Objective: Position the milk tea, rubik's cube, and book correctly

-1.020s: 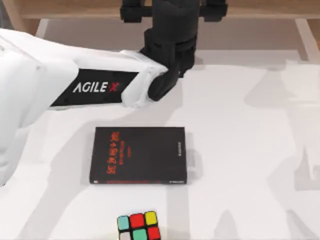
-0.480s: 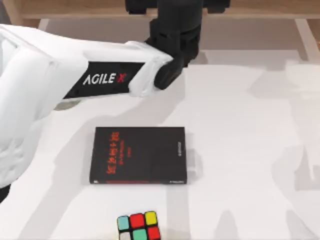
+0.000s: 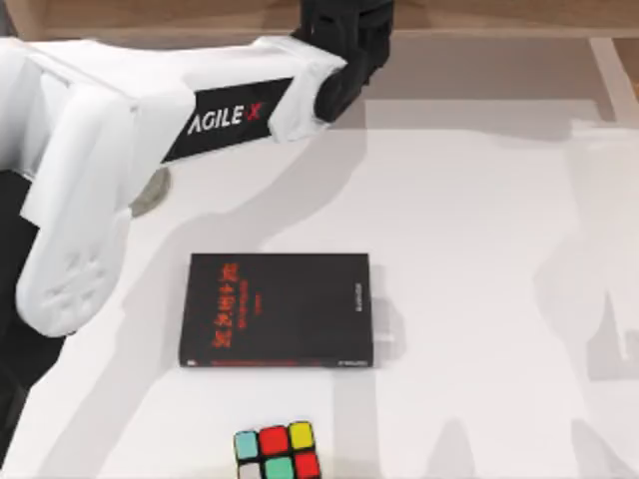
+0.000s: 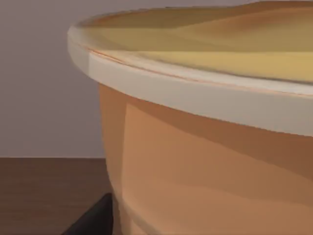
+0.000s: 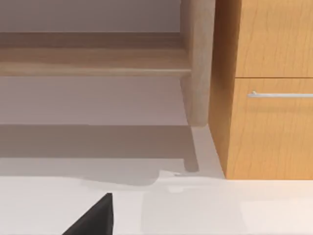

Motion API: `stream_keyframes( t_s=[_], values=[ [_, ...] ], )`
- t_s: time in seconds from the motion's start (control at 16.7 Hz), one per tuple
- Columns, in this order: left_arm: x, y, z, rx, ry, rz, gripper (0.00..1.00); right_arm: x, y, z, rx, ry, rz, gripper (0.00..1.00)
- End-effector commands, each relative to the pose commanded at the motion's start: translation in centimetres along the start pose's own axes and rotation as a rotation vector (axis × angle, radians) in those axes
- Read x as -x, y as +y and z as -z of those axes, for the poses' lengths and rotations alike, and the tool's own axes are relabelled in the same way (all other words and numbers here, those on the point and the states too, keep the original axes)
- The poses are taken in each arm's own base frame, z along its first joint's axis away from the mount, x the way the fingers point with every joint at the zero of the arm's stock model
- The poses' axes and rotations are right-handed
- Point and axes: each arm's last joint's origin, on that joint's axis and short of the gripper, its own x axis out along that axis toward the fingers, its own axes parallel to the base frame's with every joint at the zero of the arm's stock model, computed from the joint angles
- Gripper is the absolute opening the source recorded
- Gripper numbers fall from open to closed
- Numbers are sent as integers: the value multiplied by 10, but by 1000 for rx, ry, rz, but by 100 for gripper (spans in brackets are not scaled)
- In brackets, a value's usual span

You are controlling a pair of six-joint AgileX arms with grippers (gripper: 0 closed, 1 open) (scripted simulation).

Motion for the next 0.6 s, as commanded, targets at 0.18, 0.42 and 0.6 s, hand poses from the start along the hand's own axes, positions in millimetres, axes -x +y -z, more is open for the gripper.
stream_keyframes(
  t_s=[0.18,0.42,0.6],
  values=[
    [-1,0,0,0,0,0,100,0,0,0,0,0,0,100],
    [-1,0,0,0,0,0,77,0,0,0,0,0,0,100],
    [-1,0,0,0,0,0,55,0,0,0,0,0,0,100]
  ],
)
